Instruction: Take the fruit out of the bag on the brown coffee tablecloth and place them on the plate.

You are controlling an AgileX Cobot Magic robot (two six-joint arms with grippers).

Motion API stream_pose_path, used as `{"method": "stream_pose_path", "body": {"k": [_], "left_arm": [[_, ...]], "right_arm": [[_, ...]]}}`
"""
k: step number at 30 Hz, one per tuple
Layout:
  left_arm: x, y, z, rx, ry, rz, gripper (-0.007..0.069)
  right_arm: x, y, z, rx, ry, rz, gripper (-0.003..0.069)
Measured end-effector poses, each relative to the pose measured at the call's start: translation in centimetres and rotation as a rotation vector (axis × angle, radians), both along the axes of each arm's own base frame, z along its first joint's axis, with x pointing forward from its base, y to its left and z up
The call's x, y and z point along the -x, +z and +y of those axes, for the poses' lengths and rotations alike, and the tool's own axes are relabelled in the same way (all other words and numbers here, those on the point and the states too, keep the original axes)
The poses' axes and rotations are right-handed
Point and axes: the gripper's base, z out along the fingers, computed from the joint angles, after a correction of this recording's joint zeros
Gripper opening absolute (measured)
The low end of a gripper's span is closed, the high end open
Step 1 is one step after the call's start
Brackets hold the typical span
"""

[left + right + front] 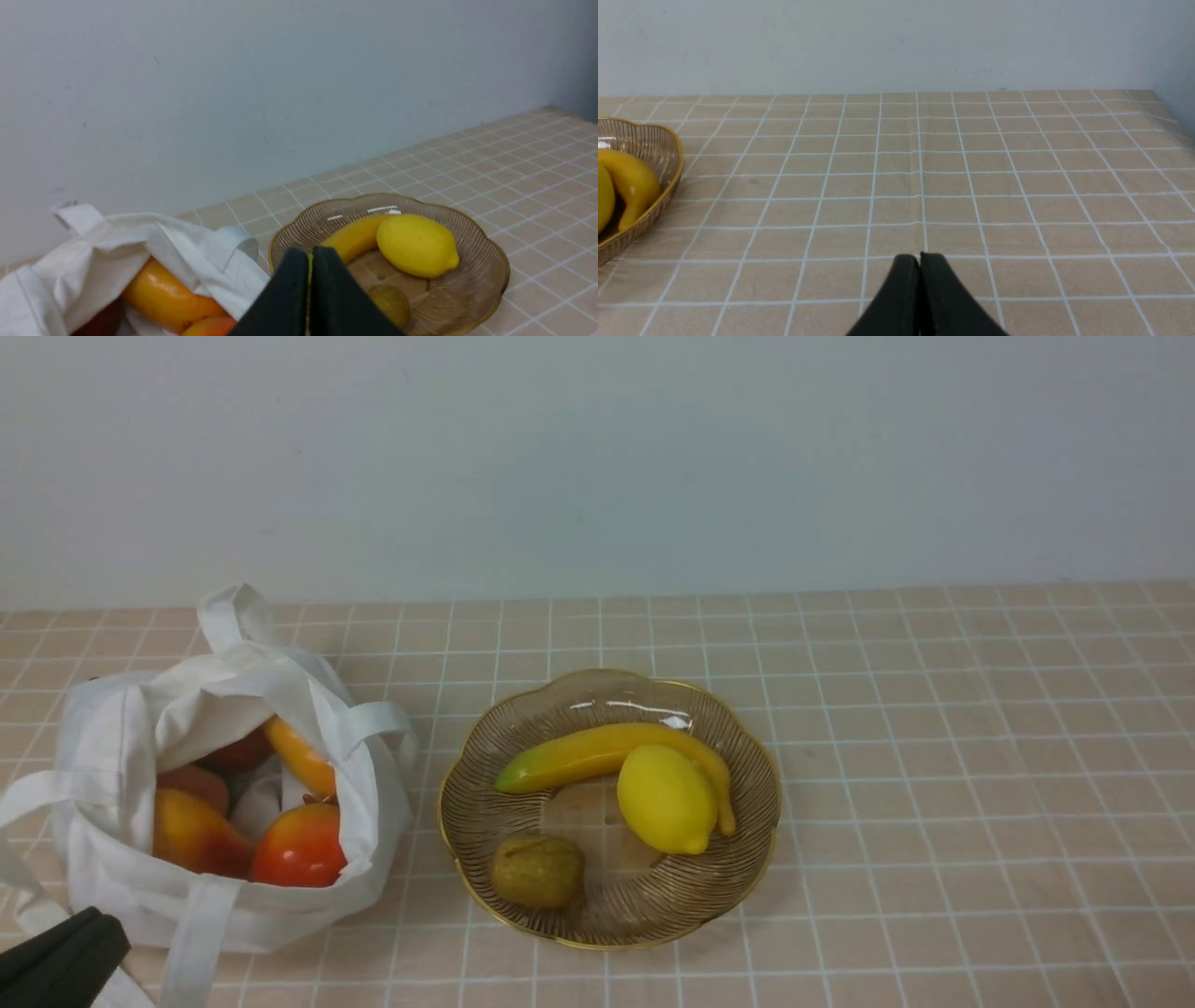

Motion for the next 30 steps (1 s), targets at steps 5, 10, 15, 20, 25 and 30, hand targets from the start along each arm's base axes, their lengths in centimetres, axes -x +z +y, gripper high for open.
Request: {"method": "stream_pose_path", "body": {"k": [5,10,15,20,25,30], "left_arm": [[-0.3,-1.5,0.0,-0.025,0.015,0.041,-0.0008],[-0.8,-3.6,0.5,-0.038,0.155,0.105,-0.0008],[-1.1,-6.1,1.3,0.001,0.326,0.192,-0.0008],[-1.0,-7.6,1.9,0.03,0.43,0.216,-0.0008],[-0.8,-7.7,1.9,0.033,0.442,0.224,-0.0008],[-0.8,-7.8,1.9,0.034,0.443,0.227,-0.0008]], "right_arm": [[0.0,0.0,0.0,0.0,0.0,0.0,-0.0018],[0.0,0.0,0.0,0.0,0.0,0.0,-0.0018],[0.0,0.0,0.0,0.0,0.0,0.0,-0.0018],[0.0,0.0,0.0,0.0,0.0,0.0,-0.0018],[0.0,0.0,0.0,0.0,0.0,0.0,-0.0018],[0.0,0.0,0.0,0.0,0.0,0.0,-0.0018]]}}
